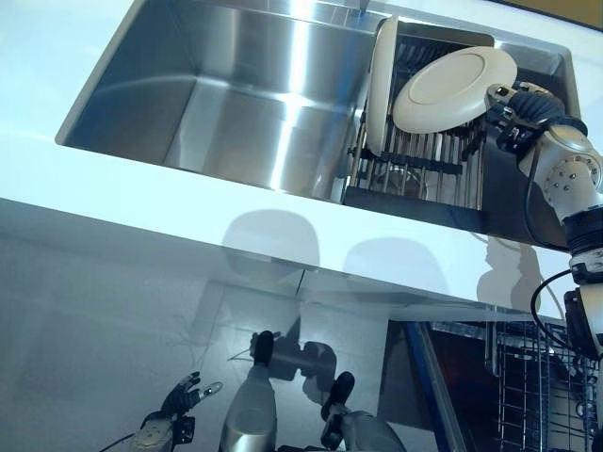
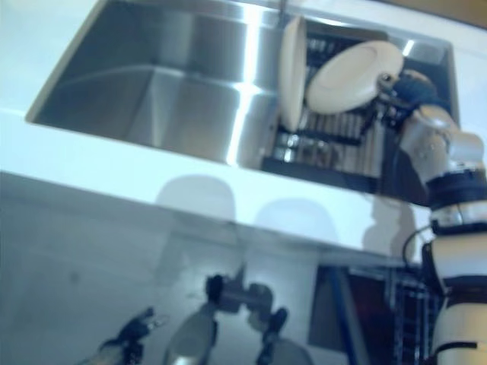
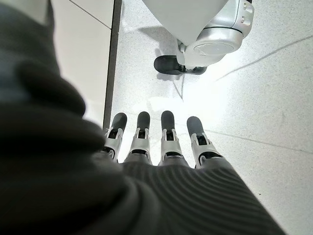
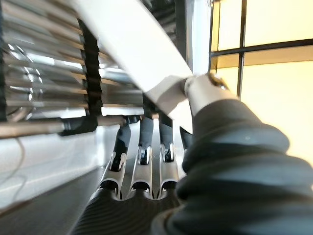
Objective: Take plates into dishwasher
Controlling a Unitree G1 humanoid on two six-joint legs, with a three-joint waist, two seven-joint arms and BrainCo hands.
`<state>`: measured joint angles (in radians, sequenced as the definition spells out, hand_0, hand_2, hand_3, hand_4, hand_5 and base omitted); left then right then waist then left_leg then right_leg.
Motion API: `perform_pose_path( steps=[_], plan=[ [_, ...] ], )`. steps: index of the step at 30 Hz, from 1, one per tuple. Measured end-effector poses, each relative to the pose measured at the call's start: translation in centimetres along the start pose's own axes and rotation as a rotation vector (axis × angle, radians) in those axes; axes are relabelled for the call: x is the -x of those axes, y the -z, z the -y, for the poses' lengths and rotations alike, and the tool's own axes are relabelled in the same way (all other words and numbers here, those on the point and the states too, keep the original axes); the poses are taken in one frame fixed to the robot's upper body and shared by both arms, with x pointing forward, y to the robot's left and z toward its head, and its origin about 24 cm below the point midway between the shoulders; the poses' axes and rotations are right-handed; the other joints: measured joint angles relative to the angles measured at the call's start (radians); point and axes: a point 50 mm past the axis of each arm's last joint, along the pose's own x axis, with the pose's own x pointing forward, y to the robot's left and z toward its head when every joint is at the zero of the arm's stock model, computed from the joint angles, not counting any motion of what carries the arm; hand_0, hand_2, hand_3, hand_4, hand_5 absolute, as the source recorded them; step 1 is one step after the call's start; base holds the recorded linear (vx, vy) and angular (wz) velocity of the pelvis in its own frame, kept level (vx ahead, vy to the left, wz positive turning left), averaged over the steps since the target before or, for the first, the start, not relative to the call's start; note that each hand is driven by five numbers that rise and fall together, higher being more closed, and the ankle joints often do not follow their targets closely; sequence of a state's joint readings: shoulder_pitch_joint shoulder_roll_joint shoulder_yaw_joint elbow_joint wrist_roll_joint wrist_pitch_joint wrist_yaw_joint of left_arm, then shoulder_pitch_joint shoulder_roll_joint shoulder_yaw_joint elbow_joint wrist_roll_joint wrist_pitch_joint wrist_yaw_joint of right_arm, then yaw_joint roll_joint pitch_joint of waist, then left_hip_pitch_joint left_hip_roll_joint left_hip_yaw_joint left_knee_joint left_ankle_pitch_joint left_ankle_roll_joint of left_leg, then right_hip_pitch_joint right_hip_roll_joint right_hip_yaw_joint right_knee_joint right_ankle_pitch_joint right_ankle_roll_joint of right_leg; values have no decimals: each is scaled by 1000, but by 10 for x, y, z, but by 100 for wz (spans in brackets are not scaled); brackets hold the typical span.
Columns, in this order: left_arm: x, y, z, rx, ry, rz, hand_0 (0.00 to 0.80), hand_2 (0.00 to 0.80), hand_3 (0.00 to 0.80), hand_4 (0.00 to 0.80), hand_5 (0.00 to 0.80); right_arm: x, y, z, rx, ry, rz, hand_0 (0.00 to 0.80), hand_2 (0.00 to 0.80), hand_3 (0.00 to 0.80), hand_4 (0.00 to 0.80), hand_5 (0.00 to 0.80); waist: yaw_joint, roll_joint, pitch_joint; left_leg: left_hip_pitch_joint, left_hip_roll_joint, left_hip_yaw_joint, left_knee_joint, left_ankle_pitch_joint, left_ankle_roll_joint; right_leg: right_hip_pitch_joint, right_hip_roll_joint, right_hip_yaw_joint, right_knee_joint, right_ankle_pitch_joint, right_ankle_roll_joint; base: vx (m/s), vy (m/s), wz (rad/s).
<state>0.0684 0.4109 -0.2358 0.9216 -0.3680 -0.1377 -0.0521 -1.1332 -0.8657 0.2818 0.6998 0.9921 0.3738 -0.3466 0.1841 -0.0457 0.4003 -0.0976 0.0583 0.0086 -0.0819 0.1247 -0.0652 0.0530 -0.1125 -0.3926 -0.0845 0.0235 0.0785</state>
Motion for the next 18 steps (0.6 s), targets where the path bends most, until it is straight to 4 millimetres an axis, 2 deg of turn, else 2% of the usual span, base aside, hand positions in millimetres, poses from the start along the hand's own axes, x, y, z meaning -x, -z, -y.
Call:
perform_pose_path(
  steps=[7,12,18],
  plan=[
    [0,0,1,-1,16,3,0,0,0,0,0,0,-24,2,43,34,87,800,800,800,800,800,4,0,0,16,0,-3,1,1,0,17,0,0,0,0,0,0,0,0],
    [0,0,1,-1,19,4,0,0,0,0,0,0,-25,4,51,42,93,800,800,800,800,800,1,1,0,18,0,-3,2,3,0,19,0,0,0,0,0,0,0,0],
    [0,0,1,-2,24,2,0,0,0,0,0,2,-34,17,88,78,120,800,800,800,800,800,1,0,-1,30,0,-2,0,3,0,31,0,0,0,0,0,1,-5,0]
  ],
)
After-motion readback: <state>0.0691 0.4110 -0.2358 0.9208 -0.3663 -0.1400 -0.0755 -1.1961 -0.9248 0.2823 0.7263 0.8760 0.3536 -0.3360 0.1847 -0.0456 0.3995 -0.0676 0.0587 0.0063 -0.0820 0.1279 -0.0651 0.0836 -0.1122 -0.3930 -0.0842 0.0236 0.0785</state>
